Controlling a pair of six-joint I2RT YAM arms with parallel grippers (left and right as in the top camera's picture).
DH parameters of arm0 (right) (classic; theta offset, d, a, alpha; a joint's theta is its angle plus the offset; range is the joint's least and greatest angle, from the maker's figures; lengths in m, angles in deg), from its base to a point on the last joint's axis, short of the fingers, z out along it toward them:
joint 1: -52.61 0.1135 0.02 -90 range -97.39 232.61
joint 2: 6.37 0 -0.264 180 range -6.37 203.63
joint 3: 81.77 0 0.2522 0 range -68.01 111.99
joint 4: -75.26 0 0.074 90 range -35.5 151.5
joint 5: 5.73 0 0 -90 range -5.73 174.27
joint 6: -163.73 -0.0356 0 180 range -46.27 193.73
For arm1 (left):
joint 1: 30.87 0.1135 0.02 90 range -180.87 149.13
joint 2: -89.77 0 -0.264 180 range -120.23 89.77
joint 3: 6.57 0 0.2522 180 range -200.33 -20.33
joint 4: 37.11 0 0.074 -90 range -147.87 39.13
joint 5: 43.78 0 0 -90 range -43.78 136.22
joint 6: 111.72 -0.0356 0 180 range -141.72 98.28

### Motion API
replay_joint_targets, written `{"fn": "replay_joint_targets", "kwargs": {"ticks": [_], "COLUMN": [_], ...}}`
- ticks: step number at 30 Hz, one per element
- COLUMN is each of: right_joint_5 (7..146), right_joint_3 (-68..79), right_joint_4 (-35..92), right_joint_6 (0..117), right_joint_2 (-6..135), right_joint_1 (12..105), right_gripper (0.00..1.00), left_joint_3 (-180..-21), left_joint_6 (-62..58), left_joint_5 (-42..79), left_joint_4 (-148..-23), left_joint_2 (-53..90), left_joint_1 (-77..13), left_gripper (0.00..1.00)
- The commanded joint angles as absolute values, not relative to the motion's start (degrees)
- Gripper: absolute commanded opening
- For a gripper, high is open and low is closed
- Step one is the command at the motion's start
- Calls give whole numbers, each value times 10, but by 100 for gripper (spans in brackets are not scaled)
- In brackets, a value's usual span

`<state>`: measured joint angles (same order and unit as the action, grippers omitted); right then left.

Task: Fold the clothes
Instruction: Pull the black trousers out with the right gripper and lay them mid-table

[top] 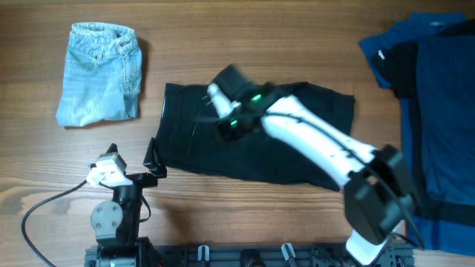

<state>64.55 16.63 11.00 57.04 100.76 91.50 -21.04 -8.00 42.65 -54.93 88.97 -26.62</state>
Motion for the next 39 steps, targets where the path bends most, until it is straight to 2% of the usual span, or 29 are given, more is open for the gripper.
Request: {"fn": "replay_joint_targets", "kwargs": {"ticks": [1, 6, 10, 15, 19, 23, 33, 39], "right_joint_5": [641, 724, 799, 823, 824, 827, 852, 903], "right_joint_3": [163, 163, 163, 163, 163, 163, 163, 157], "right_joint_4": [46, -61, -116, -136, -149, -148, -101, -172], "right_joint_6": [569, 493, 501, 635, 678, 679, 678, 677], "right_joint_2": [988, 988, 988, 988, 983, 948, 735, 718], "right_joint_1": [864, 790, 752, 750, 750, 750, 750, 750], "right_gripper": [34, 33, 33, 34, 34, 34, 34, 30], "left_joint_3": [-207, -207, -207, -207, -207, -207, -207, -207], "left_joint_6": [-75, -75, -75, -75, -75, -75, -75, -75], "left_joint_5": [420, 420, 420, 420, 420, 420, 420, 420], "left_joint_4": [-550, -550, -550, -550, -550, -550, -550, -550], "left_joint_2": [894, 894, 894, 894, 894, 894, 894, 894], "left_joint_1": [-263, -263, -263, -263, -263, -263, -263, -263], "left_gripper": [100, 100, 100, 100, 100, 100, 100, 100]}}
